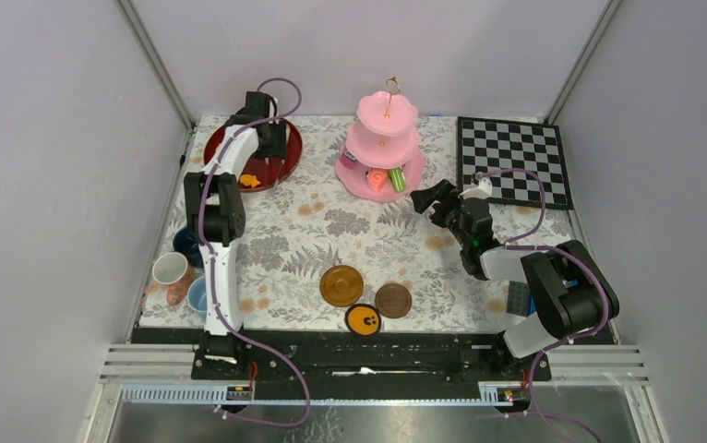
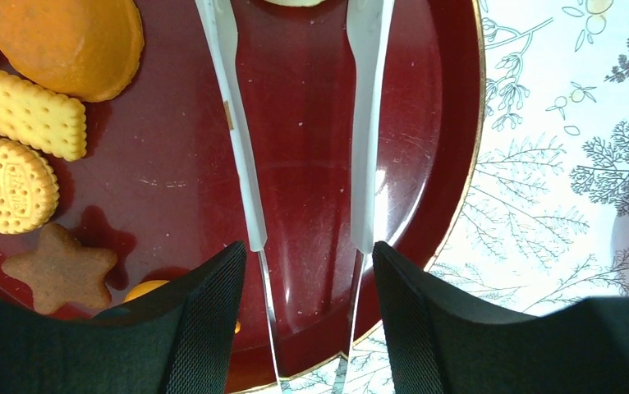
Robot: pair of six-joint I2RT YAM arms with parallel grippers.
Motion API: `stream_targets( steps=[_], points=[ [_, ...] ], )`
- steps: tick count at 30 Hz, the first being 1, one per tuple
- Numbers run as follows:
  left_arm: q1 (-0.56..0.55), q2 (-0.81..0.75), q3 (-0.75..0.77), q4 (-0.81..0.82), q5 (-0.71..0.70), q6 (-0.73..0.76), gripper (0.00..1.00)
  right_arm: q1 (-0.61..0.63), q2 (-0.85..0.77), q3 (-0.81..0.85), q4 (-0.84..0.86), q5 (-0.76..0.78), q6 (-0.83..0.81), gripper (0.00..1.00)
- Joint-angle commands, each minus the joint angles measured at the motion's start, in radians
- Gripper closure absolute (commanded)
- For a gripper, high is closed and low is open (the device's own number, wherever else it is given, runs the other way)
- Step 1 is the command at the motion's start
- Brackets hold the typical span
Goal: Serve the afternoon tea
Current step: Adjust the tray at the center of the board.
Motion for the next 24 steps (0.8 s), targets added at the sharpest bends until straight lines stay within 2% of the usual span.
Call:
stream_targets(
  steps=[1,5,7,10,13,24],
  points=[
    [0.005,0.030,0.039,0.019,-0.018,0.005,0.39,-0.010,0.006,0.012,0.054,-0.010,0.005,0.02],
    [0.008,0.005,-0.003,0.021,-0.015,-0.013,0.29,-0.010,0.011,0.013,0.059,-0.010,0.010,0.02],
    [0.014,-0.030,-0.067,0.044,-0.002,-0.039,0.29,-0.010,0.014,0.014,0.062,-0.010,0.013,0.02],
    [0.034,-0.079,-0.177,0.100,0.062,-0.090,0.27,-0.012,0.011,0.012,0.065,-0.010,0.016,0.02],
    [0.059,-0.127,-0.278,0.155,0.139,-0.141,0.18,-0.012,0.010,0.010,0.066,-0.010,0.018,0.02],
    [0.059,-0.285,-0.497,0.153,0.194,-0.196,0.17,-0.013,0.013,0.010,0.071,-0.037,0.025,0.02]
  ],
)
